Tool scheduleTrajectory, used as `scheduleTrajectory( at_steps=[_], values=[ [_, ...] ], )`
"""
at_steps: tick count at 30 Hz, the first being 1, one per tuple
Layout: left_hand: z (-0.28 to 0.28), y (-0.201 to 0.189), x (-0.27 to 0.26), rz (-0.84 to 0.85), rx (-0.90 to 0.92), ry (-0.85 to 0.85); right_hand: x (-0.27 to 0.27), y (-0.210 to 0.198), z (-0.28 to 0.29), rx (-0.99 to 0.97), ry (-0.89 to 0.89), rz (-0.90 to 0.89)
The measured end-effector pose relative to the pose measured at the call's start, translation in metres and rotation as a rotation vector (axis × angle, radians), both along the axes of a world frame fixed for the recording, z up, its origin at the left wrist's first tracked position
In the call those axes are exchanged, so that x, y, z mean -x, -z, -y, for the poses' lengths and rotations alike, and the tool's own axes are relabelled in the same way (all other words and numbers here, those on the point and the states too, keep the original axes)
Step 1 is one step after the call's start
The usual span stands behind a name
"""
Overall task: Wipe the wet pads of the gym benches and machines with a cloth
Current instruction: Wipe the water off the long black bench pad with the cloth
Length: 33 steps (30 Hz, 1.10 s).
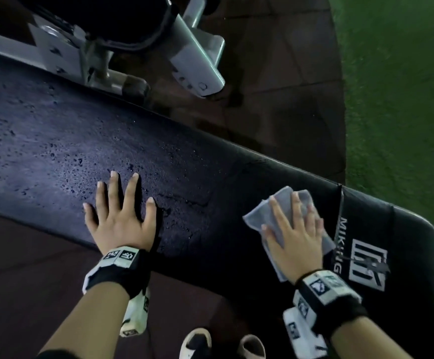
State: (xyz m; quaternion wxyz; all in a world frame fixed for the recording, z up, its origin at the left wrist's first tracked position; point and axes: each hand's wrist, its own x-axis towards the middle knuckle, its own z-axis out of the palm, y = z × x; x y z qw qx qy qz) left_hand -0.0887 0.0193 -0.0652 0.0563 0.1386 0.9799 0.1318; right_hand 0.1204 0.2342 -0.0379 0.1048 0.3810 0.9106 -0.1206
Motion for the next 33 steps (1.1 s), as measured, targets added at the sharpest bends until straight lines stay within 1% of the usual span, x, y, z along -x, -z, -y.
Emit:
scheduleTrajectory(
  at_steps=[1,3,5,6,8,10,12,13,15,18,21,23,24,27,29,31,33],
  values=[
    [0.000,-0.001,-0.001,0.004,0.002,0.000,0.003,-0.001,0.017,0.014,-0.015,0.015],
    [0.000,-0.001,-0.001,0.005,0.007,-0.001,0.017,-0.003,0.043,0.034,-0.121,0.032],
    [-0.001,-0.002,0.000,0.012,0.012,-0.001,0.040,-0.002,0.050,0.042,-0.234,0.019],
    [-0.001,-0.003,-0.001,0.017,0.012,-0.001,0.054,-0.001,0.045,0.037,-0.262,0.004],
    [-0.001,-0.003,0.000,0.013,0.015,-0.001,0.082,0.003,0.025,0.021,-0.296,-0.028],
    [-0.001,-0.003,0.000,0.003,0.025,-0.006,0.108,0.008,-0.008,0.022,-0.306,-0.021],
    [-0.002,-0.003,-0.001,-0.007,0.030,-0.012,0.124,0.007,-0.046,0.024,-0.257,0.024],
    [-0.002,-0.003,0.000,-0.006,0.035,-0.013,0.123,0.008,-0.065,0.035,-0.207,0.051],
    [-0.002,-0.004,0.000,-0.005,0.038,-0.017,0.102,0.009,-0.094,0.048,-0.128,0.077],
    [-0.003,-0.005,0.000,-0.006,0.044,-0.021,0.038,0.007,-0.101,-0.014,-0.146,0.023],
    [-0.003,-0.006,-0.001,0.001,0.049,-0.029,-0.019,0.003,-0.067,-0.022,-0.246,0.000],
    [-0.003,-0.006,0.000,0.007,0.049,-0.029,-0.030,0.001,-0.033,0.009,-0.324,-0.020],
    [-0.004,-0.006,0.000,0.013,0.051,-0.030,-0.028,0.000,-0.015,0.032,-0.363,-0.033],
    [-0.004,-0.006,0.000,0.023,0.061,-0.036,0.003,-0.002,0.022,0.089,-0.503,-0.083],
    [-0.004,-0.006,0.001,0.022,0.063,-0.033,0.038,0.001,0.025,0.085,-0.575,-0.118],
    [-0.004,-0.006,0.002,0.018,0.067,-0.026,0.076,0.008,0.011,0.050,-0.574,-0.129],
    [-0.003,-0.005,0.002,0.015,0.072,-0.025,0.110,0.012,-0.015,0.019,-0.483,-0.135]
  ],
)
